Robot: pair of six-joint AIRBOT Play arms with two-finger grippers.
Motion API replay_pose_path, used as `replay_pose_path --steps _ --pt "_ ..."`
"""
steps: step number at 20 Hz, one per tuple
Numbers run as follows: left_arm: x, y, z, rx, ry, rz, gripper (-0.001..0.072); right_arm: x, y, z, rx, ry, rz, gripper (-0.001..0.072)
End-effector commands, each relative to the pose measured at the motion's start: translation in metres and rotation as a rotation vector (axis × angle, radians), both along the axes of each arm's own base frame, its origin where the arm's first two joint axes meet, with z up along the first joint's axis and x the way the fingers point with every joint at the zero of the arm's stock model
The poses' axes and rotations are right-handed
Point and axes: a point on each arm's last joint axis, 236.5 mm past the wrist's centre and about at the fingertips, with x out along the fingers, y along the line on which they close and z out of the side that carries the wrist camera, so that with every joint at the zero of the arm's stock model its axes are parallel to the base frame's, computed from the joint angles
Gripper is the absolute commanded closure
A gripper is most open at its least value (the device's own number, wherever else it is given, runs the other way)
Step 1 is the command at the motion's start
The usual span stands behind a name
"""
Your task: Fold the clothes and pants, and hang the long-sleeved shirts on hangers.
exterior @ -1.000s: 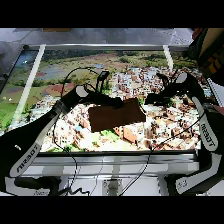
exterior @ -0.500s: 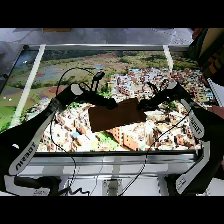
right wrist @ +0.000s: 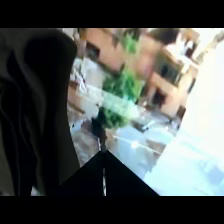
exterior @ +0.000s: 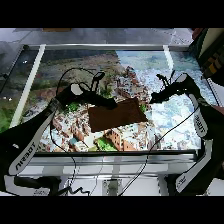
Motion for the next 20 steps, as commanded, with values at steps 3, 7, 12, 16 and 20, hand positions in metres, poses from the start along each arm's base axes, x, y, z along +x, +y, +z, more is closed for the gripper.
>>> replay_pose_path --steps 3,7,12,16,20 --pt "0.001 0.0 0.0 0.001 -0.004 -0.002 0.0021 -0.012 0.03 0.049 0.411 -0.049 0.05 0.0688" --pt "0.0 0.0 0.0 0.001 -0.003 -0.002 0.0021 -0.001 0.055 0.014 0.345 -0.045 -0.028 0.0085" --pt "0.0 0.0 0.0 0.001 -0.003 -0.002 0.0021 -0.012 0.074 -0.028 0.142 0.042 -0.025 0.0087" --pt "0.0 0.0 0.0 0.001 -0.003 -0.002 0.0021 -0.017 0.088 -0.032 0.134 0.049 0.011 0.0087" --pt "0.0 0.0 0.0 0.001 -0.002 -0.002 0.0021 -0.018 0.081 -0.039 0.096 0.06 0.002 0.0087"
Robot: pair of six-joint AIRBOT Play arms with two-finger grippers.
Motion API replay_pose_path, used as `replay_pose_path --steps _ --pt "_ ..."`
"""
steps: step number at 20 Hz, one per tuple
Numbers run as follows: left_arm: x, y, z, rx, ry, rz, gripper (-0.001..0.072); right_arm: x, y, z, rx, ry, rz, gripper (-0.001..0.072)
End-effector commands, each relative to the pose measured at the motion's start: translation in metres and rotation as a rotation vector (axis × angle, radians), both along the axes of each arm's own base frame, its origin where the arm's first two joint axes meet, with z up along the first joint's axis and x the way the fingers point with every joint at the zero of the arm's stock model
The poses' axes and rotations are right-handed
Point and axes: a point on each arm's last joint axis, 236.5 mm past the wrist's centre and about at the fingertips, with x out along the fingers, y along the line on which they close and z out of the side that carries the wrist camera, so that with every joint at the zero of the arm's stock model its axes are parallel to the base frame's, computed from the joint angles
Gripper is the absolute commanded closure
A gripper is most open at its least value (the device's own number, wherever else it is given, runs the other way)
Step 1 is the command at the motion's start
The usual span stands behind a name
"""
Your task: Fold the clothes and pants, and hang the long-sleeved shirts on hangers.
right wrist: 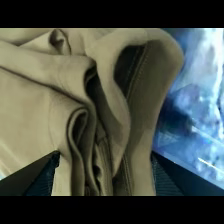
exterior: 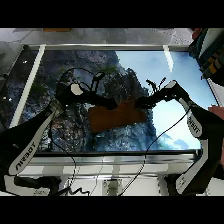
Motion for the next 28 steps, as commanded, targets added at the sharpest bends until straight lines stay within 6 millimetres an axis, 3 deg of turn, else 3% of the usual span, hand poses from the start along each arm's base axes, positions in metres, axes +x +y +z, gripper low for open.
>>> replay_pose_path --steps 1,4,7,10,11,12,13,14,16,17,18,20,22,25,28 --pt "0.001 0.0 0.0 0.0 -0.001 0.002 0.0021 -0.005 -0.012 -0.016 -0.084 0.032 -0.005 0.0087" --pt "0.001 0.0 0.0 0.0 -0.001 0.001 0.0021 -0.022 -0.007 -0.024 -0.075 0.116 0.015 0.0098" --pt "0.001 0.001 0.0 0.0 -0.001 0.002 0.0021 -0.043 0.025 -0.013 0.034 0.162 0.114 0.0099" --pt "0.001 0.002 -0.002 0.011 -0.006 -0.001 0.0021 -0.044 0.064 -0.004 0.104 0.1 0.18 0.0115" --pt "0.002 0.004 -0.004 0.026 -0.012 -0.005 0.0021 -0.043 0.075 -0.004 0.107 0.075 0.195 0.0216" --pt "0.003 0.009 -0.007 0.052 -0.025 -0.012 0.0026 -0.04 0.083 -0.006 0.096 0.05 0.196 0.0365" --pt "0.004 0.015 -0.012 0.087 -0.04 -0.019 0.0095 -0.035 0.092 -0.009 0.084 0.019 0.192 0.0549" --pt "0.007 0.023 -0.016 0.126 -0.059 -0.025 0.0261 -0.028 0.099 -0.009 0.074 -0.015 0.185 0.0702" --pt "0.015 0.04 -0.014 0.169 -0.092 -0.016 0.0572 -0.015 0.108 0.004 0.085 -0.063 0.174 0.0698" --pt "0.02 0.048 -0.005 0.17 -0.112 0.0 0.0694 -0.008 0.109 0.015 0.087 -0.086 0.162 0.0698" --pt "0.026 0.058 0.006 0.172 -0.138 0.019 0.0696 0.003 0.104 0.03 0.082 -0.117 0.141 0.0698" --pt "0.038 0.086 0.034 0.198 -0.215 0.064 0.0696 0.026 0.081 0.063 0.049 -0.188 0.077 0.0698" --pt "0.045 0.117 0.066 0.232 -0.299 0.11 0.0696 0.046 0.04 0.095 -0.01 -0.244 -0.021 0.0698" --pt "0.043 0.15 0.122 0.242 -0.418 0.176 0.0696 0.055 -0.056 0.143 -0.12 -0.274 -0.23 0.0698" --pt "0.029 0.167 0.175 0.217 -0.522 0.223 0.0696 0.033 -0.164 0.184 -0.234 -0.272 -0.446 0.0697"
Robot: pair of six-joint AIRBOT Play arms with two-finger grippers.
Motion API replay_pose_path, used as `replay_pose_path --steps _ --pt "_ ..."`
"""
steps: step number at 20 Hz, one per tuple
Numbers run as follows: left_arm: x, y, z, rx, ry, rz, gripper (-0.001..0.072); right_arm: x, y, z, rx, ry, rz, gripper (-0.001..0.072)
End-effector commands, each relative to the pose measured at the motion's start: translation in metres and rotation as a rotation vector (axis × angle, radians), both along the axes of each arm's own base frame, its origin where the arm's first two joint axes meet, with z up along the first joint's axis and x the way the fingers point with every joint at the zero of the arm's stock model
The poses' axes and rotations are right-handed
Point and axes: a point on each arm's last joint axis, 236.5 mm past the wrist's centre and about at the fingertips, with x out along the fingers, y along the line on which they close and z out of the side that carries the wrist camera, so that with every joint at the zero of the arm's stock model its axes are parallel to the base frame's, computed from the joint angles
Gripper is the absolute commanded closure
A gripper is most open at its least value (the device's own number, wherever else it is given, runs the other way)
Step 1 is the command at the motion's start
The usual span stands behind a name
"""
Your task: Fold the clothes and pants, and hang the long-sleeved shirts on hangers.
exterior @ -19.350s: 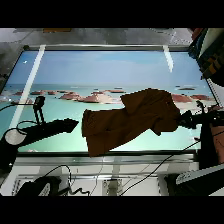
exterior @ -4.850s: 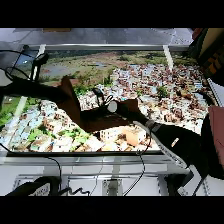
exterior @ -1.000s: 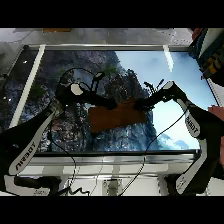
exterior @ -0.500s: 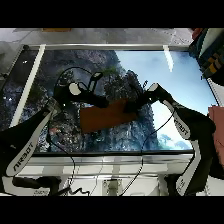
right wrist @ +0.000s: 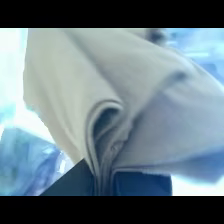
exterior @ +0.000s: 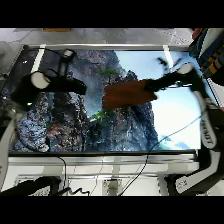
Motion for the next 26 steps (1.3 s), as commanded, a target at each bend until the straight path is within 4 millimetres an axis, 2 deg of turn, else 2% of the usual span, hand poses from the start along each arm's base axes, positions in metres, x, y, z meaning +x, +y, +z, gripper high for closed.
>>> replay_pose_path --steps 1,3,5,7,9,11,13,16,18,21,22,23,24,25,26 --pt "-0.016 0.026 0.062 -0.001 -0.141 0.043 0.0696 -0.029 -0.131 0.051 -0.112 -0.009 -0.305 0.0697" --pt "-0.025 0.031 0.082 0.002 -0.191 0.049 0.0696 -0.049 -0.198 0.079 -0.135 -0.052 -0.479 0.0698" --pt "-0.03 0.037 0.092 0.023 -0.223 0.055 0.0696 -0.08 -0.265 0.101 -0.139 -0.082 -0.675 0.0698" --pt "-0.03 0.04 0.093 0.04 -0.231 0.058 0.0696 -0.116 -0.32 0.108 -0.107 -0.059 -0.881 0.0697" --pt "-0.029 0.042 0.092 0.05 -0.233 0.061 0.0696 -0.158 -0.36 0.106 -0.064 -0.005 -1.051 0.0697" --pt "-0.029 0.042 0.092 0.05 -0.233 0.061 0.0696 -0.199 -0.388 0.098 -0.08 0.06 -1.142 0.0698" --pt "-0.029 0.042 0.092 0.05 -0.233 0.061 0.0696 -0.253 -0.413 0.084 -0.135 0.185 -1.273 0.0698" --pt "-0.029 0.042 0.092 0.049 -0.233 0.061 0.0696 -0.327 -0.427 0.068 -0.24 0.406 -1.435 0.0698" --pt "-0.029 0.042 0.092 0.049 -0.233 0.061 0.0696 -0.354 -0.427 0.065 -0.298 0.498 -1.457 0.0698" --pt "-0.029 0.042 0.092 0.049 -0.232 0.061 0.0696 -0.357 -0.426 0.064 -0.299 0.512 -1.46 0.0694" --pt "-0.029 0.042 0.092 0.049 -0.233 0.061 0.0695 -0.355 -0.43 0.066 -0.305 0.491 -1.464 0.0605" --pt "-0.029 0.042 0.092 0.049 -0.233 0.061 0.0696 -0.353 -0.433 0.066 -0.308 0.475 -1.466 0.039" --pt "-0.029 0.042 0.092 0.049 -0.232 0.061 0.0695 -0.351 -0.433 0.067 -0.305 0.467 -1.466 0.0113" --pt "-0.029 0.042 0.092 0.049 -0.233 0.061 0.0695 -0.35 -0.433 0.066 -0.3 0.464 -1.465 0.0012" --pt "-0.029 0.042 0.092 0.049 -0.233 0.061 0.0696 -0.349 -0.433 0.066 -0.298 0.463 -1.464 0.0029"
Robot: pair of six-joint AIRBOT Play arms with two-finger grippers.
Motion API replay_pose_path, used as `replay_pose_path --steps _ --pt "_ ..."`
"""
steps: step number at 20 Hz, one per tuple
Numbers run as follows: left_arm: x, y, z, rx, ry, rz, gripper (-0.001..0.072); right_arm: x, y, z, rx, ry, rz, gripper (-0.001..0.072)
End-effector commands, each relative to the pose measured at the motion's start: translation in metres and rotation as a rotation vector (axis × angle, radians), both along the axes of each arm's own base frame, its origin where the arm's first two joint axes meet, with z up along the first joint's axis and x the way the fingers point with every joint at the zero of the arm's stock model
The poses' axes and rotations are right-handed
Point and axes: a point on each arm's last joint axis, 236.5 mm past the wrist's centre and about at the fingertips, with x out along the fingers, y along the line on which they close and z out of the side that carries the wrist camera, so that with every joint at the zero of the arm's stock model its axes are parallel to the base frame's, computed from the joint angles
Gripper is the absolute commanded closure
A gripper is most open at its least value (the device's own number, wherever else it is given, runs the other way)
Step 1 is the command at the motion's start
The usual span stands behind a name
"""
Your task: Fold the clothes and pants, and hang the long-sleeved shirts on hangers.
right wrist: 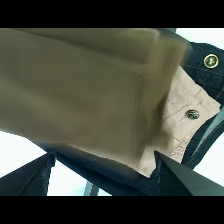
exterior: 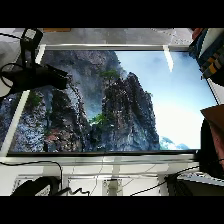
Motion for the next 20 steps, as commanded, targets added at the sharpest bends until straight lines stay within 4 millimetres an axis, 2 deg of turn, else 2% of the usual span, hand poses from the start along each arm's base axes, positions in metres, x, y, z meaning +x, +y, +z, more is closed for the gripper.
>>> replay_pose_path --steps 1,3,4,5,6,7,8,9,11,13,14,16,18,19,20 --pt "0.0 0.0 0.0 0.001 -0.001 0.001 0.0695 -0.002 -0.002 0.0 -0.004 0.003 -0.011 0.0029" --pt "0.0 0.0 0.0 0.001 -0.001 0.001 0.0695 0.01 0.004 0.0 0.018 -0.048 0.004 0.0043" --pt "0.0 0.0 0.001 0.0 -0.002 0.001 0.0695 0.023 0.009 0.001 0.04 -0.101 0.022 0.0187" --pt "0.0 0.0 0.001 0.0 -0.002 0.001 0.0695 0.04 0.017 0.004 0.067 -0.166 0.06 0.0382" --pt "0.0 0.0 0.001 0.0 -0.002 0.001 0.0695 0.062 0.029 0.009 0.096 -0.244 0.13 0.0531" --pt "0.0 0.0 0.001 0.0 -0.002 0.001 0.0695 0.084 0.042 0.015 0.121 -0.312 0.189 0.055" --pt "0.0 0.0 0.001 0.0 -0.002 0.001 0.0695 0.109 0.058 0.023 0.144 -0.384 0.264 0.0609" --pt "0.0 0.0 0.001 0.0 -0.002 0.001 0.0695 0.138 0.08 0.033 0.158 -0.452 0.366 0.0698" --pt "0.0 0.0 0.001 0.0 -0.002 0.001 0.0695 0.185 0.135 0.048 0.19 -0.507 0.535 0.0698" --pt "0.0 0.0 0.001 0.0 -0.002 0.001 0.0695 0.217 0.207 0.055 0.21 -0.48 0.733 0.0698" --pt "0.0 0.0 0.001 0.0 -0.002 0.001 0.0695 0.229 0.249 0.059 0.21 -0.458 0.853 0.0698" --pt "0.0 0.0 0.001 0.0 -0.002 0.001 0.0695 0.233 0.333 0.062 0.197 -0.385 1.114 0.0698" --pt "0.0 0.0 0.001 0.0 -0.002 0.001 0.0695 0.214 0.408 0.06 0.192 -0.283 1.371 0.0698" --pt "0.0 0.0 0.001 0.0 -0.002 0.001 0.0695 0.204 0.438 0.057 0.174 -0.234 1.478 0.0698" --pt "0.0 0.0 0.001 0.0 -0.002 0.001 0.0695 0.198 0.46 0.056 0.142 -0.204 1.551 0.0698"
